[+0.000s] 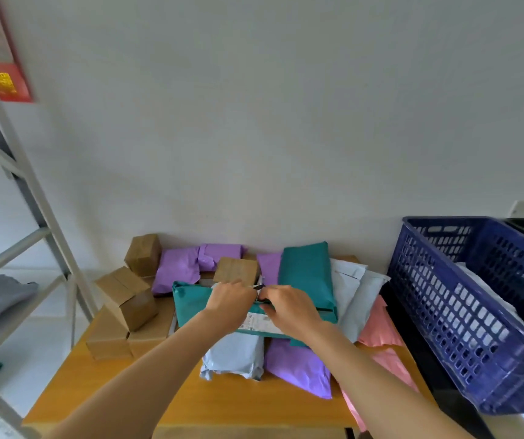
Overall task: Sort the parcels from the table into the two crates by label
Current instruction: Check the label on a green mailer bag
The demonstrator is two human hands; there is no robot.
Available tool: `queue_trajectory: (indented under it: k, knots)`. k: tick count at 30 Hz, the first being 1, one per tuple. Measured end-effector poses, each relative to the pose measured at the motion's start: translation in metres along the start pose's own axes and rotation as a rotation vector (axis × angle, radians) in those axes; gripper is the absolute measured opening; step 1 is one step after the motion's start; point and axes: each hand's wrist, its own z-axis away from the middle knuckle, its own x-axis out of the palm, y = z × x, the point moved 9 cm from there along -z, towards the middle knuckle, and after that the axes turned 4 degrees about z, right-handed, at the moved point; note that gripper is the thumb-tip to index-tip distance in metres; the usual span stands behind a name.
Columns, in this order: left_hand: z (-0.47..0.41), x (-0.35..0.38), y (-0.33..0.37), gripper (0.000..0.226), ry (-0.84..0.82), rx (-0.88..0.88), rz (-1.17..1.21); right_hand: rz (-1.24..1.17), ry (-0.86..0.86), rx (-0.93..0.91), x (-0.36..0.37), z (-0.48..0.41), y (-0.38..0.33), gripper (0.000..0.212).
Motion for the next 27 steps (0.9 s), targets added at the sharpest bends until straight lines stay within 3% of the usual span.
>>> queue_trajectory:
  k: [7,10,12,14,17,20,27]
  knots:
    - [0.031,0.006,-0.015,0.026,0.070,0.120,-0.045,-0.135,0.071,0.153,0.004,0.011,-0.030,0.024]
    - [0.049,-0.018,-0.030,0.023,0.343,0.088,0.115,-0.223,0.157,0.261,-0.002,0.017,-0.031,0.021]
    - [0.061,-0.033,-0.052,0.056,0.510,-0.023,0.253,-0.294,0.213,0.329,-0.008,0.023,-0.028,0.018]
    - [0.072,-0.036,-0.078,0.090,0.556,-0.166,0.447,-0.378,0.263,0.385,-0.016,0.030,-0.023,0.014]
    - [0.090,-0.021,-0.113,0.110,0.497,-0.489,0.829,-0.467,0.338,0.434,-0.028,0.039,-0.020,0.010]
    - [0.108,0.018,-0.126,0.113,0.327,-0.826,1.261,-0.551,0.396,0.457,-0.038,0.045,-0.020,0.014]
    - [0.114,0.056,-0.089,0.065,-0.021,-0.675,1.783,-0.818,0.475,0.551,-0.050,0.054,-0.016,0.006]
